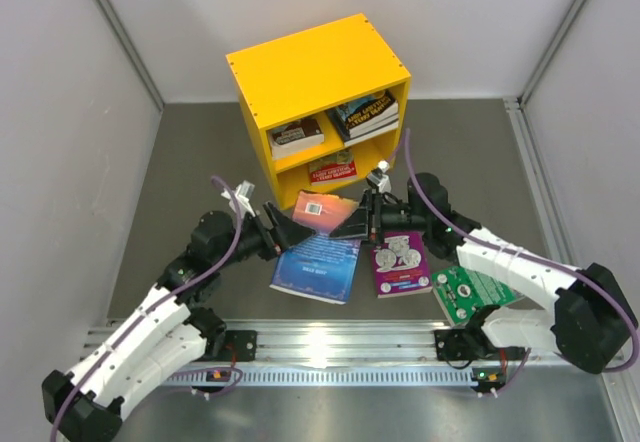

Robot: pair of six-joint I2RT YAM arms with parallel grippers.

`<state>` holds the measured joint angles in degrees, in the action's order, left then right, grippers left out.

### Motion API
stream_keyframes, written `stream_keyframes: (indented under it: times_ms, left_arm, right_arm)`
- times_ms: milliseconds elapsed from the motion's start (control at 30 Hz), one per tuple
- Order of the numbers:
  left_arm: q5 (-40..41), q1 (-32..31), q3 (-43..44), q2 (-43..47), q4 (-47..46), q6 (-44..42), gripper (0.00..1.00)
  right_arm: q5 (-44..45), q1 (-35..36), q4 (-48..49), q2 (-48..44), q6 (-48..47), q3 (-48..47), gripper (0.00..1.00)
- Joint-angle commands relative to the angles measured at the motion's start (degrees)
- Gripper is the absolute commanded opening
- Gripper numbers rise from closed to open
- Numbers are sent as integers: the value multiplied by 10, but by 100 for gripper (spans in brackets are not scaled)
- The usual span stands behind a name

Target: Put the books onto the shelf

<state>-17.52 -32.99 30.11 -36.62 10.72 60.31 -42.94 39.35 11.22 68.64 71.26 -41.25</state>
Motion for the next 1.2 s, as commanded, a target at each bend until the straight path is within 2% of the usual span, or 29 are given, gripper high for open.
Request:
stream_keyframes:
  times_ms: [0,67,100,200,233,300,367,400,433,500,533,567,700,867,1167]
  left_arm:
    - [-64,-1,17,-41,-125,-12,90]
    - [-83,-1,23,-56,-143,-7,80]
    - [-103,-2,28,-69,-150,-5,62]
    - [-117,-3,45,-80,-143,-4,21]
    - [-111,-4,51,-79,-119,-8,0]
    - [-96,-4,72,-70,-78,-20,0]
    - [-68,-4,91,-64,-29,-26,0]
    - [-60,-4,114,-61,-16,-28,0]
    - [-53,-4,126,-60,-6,-28,0]
    - [-17,-4,167,-61,21,-24,0]
    - [-7,-4,180,-62,24,-22,0]
    - [22,-4,193,-65,32,-19,0]
    - [77,-4,235,-77,-2,14,0]
    - [98,-4,246,-99,-61,56,0]
    - [111,-4,198,-90,-198,153,0]
  right_arm:
    - [-77,3,223,-18,104,4,0]
    - [-71,4,250,-11,116,20,0]
    - [-63,3,257,-9,120,22,0]
    - [-51,3,283,5,133,26,0]
    - [-49,3,287,7,135,22,0]
    - [-50,2,282,9,129,14,4]
    - [-55,-1,226,4,108,-5,58]
    - [-55,-2,184,-12,60,-14,80]
    - [-49,-5,53,-24,22,-37,100]
    - [-17,-9,-68,-54,-90,-62,100]
    - [-11,-10,-144,-63,-109,-71,100]
    - [-8,-10,-155,-79,-118,-66,100]
    - [-3,-10,-127,-122,-74,-13,100]
    - [13,-10,-80,-151,-27,17,100]
    - [22,-9,-17,-140,13,20,100]
